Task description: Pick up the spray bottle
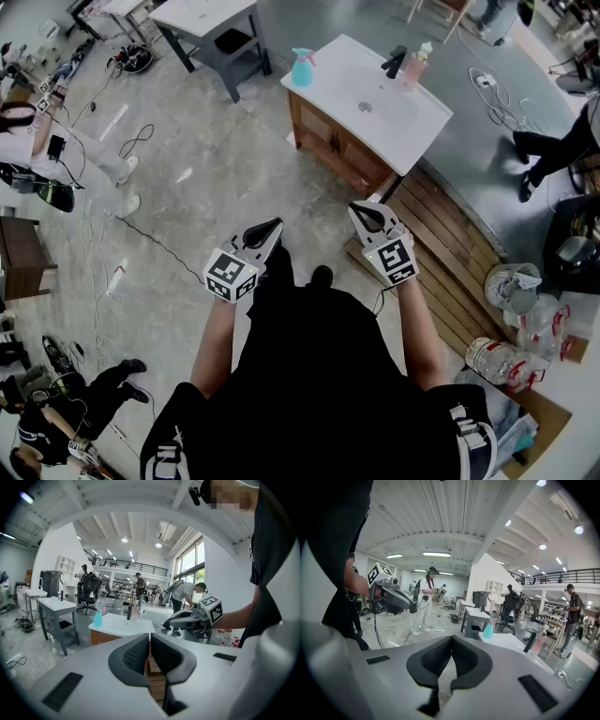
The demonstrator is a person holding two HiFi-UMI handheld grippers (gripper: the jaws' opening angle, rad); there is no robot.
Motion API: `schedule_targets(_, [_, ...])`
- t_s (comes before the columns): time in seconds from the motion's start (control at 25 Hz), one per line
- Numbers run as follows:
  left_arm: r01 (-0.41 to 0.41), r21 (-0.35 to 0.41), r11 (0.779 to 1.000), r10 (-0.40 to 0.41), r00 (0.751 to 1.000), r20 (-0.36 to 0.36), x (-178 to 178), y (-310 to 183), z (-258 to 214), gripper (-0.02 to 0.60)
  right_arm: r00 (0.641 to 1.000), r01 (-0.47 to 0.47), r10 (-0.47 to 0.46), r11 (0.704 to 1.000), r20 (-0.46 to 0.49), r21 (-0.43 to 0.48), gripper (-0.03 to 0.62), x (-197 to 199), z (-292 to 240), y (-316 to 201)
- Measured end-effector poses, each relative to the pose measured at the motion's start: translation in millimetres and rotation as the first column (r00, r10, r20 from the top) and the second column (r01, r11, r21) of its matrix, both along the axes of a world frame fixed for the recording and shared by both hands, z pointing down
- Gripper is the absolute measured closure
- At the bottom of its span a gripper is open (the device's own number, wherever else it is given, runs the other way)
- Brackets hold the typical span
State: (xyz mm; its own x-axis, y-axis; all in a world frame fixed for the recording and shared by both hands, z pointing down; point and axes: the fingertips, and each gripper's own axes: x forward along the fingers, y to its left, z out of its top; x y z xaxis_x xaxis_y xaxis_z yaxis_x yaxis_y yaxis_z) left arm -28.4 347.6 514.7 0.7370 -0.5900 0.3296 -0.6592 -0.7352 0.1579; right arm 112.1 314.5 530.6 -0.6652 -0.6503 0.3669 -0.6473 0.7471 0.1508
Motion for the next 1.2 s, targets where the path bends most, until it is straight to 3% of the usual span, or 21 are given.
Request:
schedule_targets(0.24, [-0.021,0.042,0.999,0.020,0.999,0.025,32.5,26.8,-16.1,0.552,0.999,-0.003,0.002,1.000,0.036,0.027,0.579,24.5,-9.7,25.9])
schedule_targets(0.52, [-0.008,0.048,0.999,0.005,0.999,0.044,35.2,48.0,-16.4,0.552,0.999,0.006,-0.008,0.999,0.053,0.035,0.579,26.6,-10.2,45.3])
schedule_targets(1.2, [-0.016,0.060,0.998,0.013,0.999,0.041,18.0,-9.5,-14.9,0.552,0.998,-0.046,0.044,0.998,0.047,0.041,0.579,21.7,-12.9,-6.4])
